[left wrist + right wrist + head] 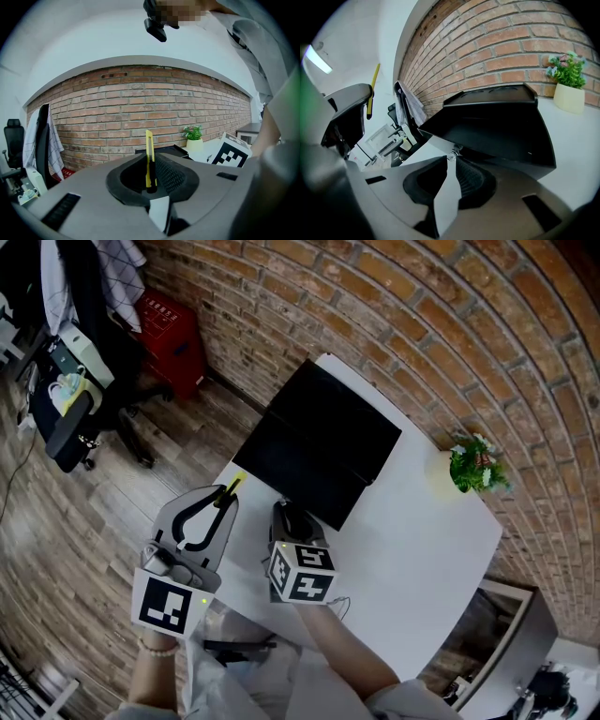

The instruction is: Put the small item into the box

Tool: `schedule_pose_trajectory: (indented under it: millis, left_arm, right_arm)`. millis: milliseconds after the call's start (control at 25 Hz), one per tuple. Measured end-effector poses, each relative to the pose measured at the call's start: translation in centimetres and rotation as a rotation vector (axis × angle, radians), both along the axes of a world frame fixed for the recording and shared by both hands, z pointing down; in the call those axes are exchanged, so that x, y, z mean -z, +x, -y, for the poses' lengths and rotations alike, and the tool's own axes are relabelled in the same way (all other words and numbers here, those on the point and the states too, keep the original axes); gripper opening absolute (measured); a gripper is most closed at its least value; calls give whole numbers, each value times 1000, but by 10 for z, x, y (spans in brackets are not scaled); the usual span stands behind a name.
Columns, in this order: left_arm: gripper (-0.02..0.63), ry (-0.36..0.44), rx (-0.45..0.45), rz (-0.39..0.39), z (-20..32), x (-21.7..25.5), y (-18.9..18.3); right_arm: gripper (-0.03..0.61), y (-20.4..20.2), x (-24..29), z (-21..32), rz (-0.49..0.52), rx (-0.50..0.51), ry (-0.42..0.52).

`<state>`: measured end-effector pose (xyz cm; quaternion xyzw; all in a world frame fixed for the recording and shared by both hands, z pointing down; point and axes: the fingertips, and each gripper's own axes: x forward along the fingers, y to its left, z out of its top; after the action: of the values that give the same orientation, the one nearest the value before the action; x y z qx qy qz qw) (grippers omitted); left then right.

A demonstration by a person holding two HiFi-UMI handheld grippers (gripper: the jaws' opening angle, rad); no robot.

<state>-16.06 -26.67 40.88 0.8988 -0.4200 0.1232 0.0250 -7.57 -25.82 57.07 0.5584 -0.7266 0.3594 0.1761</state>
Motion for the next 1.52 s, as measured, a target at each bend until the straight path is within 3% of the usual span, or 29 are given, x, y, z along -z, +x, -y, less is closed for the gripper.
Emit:
schedule_pose_trajectory:
  millis: [640,800,1080,1520]
  left_arm:
    - [67,-5,38,-35,-4,8,-4]
    - [67,4,39,-45,-5,16,-1]
    - [67,39,9,-54,-8,38,11]
    - [67,105,-65,-66,-17,82,41]
  right_arm:
    - [81,-9,4,-19,54,59,-15]
    - [80,-12,11,-31,46,128,-18]
    - [64,4,67,-30,-50,201,177]
    - [63,96,176,-15,-166,41,446]
